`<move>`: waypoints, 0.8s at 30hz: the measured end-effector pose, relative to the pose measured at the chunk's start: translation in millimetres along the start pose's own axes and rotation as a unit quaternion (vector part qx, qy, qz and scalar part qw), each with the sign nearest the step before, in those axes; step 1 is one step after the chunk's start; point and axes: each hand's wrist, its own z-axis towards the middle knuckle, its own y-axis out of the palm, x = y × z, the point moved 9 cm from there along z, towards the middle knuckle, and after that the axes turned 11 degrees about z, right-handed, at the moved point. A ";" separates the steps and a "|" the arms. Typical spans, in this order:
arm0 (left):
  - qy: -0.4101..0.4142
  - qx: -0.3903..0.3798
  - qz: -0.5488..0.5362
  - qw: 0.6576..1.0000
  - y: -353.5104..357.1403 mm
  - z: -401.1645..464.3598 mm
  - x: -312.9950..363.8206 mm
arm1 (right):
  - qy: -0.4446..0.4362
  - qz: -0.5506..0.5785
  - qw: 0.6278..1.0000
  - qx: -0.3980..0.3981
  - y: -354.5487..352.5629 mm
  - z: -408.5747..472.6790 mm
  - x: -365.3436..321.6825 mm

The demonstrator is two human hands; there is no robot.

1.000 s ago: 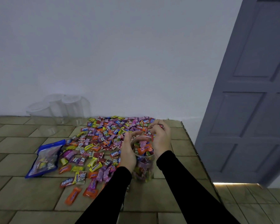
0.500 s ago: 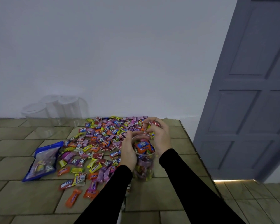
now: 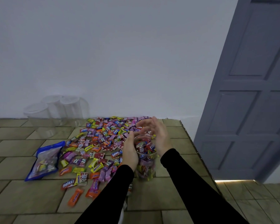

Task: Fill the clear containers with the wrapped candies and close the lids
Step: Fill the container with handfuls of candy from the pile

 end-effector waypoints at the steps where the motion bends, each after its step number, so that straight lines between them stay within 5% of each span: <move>1: 0.007 0.005 0.012 1.000 -1.0 0.6 0.2 | 0.007 0.004 1.000 0.001 -0.2 1.0 1.3; 5: 0.018 0.000 0.019 1.000 -1.0 -0.3 -1.9 | -0.039 -0.160 0.986 -0.033 -3.0 0.9 -16.7; 8: 0.025 0.003 0.035 0.999 -2.7 2.4 -1.5 | -0.044 -0.431 0.890 -0.143 8.9 -2.0 -24.0; 13: -0.002 -0.003 0.008 1.000 -2.9 -0.2 -0.7 | 0.018 -0.604 0.758 -0.245 31.0 -14.6 -3.6; 24: -0.043 -0.002 -0.005 0.999 -1.7 -2.3 -6.3 | 0.103 -0.698 0.668 -0.236 34.0 5.0 31.8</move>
